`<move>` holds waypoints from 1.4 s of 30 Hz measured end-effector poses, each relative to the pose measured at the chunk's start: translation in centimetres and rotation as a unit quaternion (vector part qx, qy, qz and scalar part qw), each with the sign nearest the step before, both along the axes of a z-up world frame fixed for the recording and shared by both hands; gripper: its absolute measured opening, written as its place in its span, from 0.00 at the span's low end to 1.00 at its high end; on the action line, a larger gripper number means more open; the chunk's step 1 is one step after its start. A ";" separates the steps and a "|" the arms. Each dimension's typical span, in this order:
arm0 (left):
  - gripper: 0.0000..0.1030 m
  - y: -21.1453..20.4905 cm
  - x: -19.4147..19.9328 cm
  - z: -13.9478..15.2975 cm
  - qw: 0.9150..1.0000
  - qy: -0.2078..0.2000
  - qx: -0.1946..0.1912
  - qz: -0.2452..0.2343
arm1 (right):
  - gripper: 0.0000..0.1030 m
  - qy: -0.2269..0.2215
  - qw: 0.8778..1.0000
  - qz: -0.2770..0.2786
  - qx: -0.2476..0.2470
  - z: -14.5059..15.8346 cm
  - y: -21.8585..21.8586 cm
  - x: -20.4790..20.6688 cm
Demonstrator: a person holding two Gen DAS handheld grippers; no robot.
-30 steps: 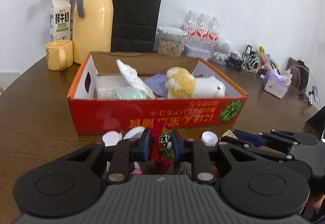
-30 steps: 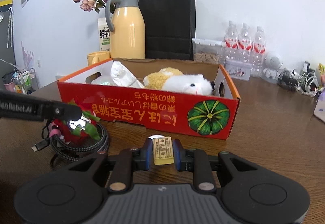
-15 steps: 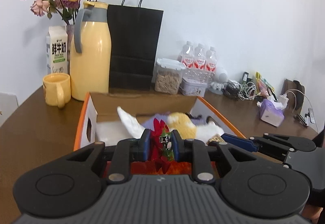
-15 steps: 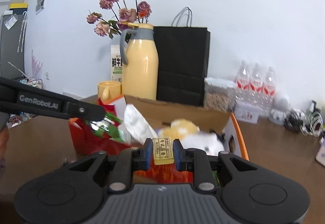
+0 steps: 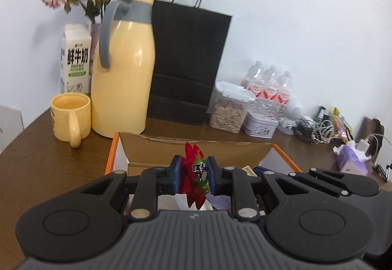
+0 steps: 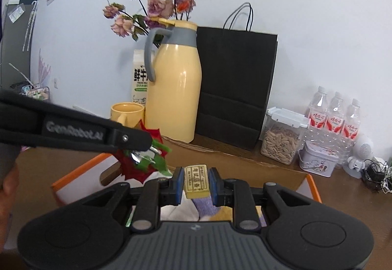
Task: Organize objects
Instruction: 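Carry the red rose and gold packet into the box and open both tools, then withdraw both tools from the box toward the items on the table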
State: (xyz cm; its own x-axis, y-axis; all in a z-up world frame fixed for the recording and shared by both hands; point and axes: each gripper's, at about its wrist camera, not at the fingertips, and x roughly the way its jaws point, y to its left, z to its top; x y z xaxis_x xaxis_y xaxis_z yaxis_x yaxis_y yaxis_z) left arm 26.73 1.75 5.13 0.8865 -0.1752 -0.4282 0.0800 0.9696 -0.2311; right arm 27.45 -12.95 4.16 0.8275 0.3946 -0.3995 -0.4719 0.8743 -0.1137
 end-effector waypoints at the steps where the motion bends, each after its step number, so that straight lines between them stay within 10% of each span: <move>1: 0.22 0.3 0.5 -0.3 1.000 0.002 -0.006 0.004 | 0.20 0.004 1.000 -0.003 0.002 -0.2 0.2 0.7; 12: 0.25 0.7 2.0 -2.2 1.000 0.022 0.003 0.005 | 0.21 0.038 0.999 -0.011 0.002 -2.7 0.6 3.5; 16: 0.66 0.7 1.3 -2.0 0.999 0.014 0.026 0.014 | 0.28 0.039 0.999 -0.014 0.002 -2.7 0.0 2.9; 22: 1.00 1.1 0.1 -1.2 0.999 -0.012 0.043 0.023 | 0.72 0.029 0.999 -0.021 0.013 -2.2 -1.0 2.1; 29: 1.00 1.3 -0.3 -1.2 0.998 -0.009 0.044 0.032 | 0.98 0.022 0.999 -0.032 0.017 -1.8 -1.6 1.7; 42: 1.00 1.3 -1.4 -0.7 0.998 -0.021 0.042 0.039 | 1.00 0.018 0.999 -0.047 0.020 -0.9 -2.6 0.5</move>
